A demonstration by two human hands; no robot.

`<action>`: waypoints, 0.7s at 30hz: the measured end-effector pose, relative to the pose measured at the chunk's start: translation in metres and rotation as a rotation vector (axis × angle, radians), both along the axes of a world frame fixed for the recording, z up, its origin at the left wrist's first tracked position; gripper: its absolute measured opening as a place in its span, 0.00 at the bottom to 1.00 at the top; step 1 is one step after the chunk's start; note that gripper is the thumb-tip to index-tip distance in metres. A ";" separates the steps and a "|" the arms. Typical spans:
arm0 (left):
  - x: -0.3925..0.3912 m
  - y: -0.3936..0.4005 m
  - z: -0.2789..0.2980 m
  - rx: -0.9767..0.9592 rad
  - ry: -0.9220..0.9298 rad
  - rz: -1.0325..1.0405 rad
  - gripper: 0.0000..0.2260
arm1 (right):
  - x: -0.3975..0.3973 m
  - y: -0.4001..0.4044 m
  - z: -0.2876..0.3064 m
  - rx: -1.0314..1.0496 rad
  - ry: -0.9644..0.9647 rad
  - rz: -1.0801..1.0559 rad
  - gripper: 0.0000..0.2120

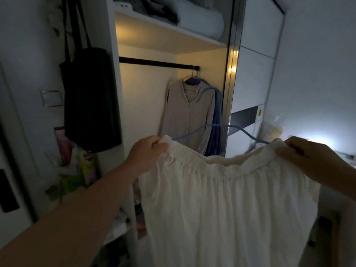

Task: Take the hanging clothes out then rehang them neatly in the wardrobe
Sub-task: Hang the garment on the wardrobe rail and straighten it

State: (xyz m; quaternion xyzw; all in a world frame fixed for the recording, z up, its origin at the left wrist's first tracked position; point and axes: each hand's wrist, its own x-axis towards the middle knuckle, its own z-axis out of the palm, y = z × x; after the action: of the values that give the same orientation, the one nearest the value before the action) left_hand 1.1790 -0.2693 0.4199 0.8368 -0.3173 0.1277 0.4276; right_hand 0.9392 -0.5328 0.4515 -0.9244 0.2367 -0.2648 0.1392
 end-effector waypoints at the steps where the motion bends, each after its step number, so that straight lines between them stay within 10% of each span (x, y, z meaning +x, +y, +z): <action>1: 0.011 -0.016 0.001 -0.011 -0.004 0.013 0.19 | 0.012 -0.014 0.003 -0.002 0.017 0.002 0.10; 21: 0.283 -0.247 0.015 -0.085 -0.020 0.121 0.15 | 0.273 -0.237 0.008 0.081 0.133 0.036 0.12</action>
State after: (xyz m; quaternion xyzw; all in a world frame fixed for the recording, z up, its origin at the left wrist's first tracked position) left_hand 1.4618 -0.5165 0.4347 0.8342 -0.2646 0.1749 0.4512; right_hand 1.2120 -0.7693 0.4597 -0.9377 0.2390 -0.1906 0.1651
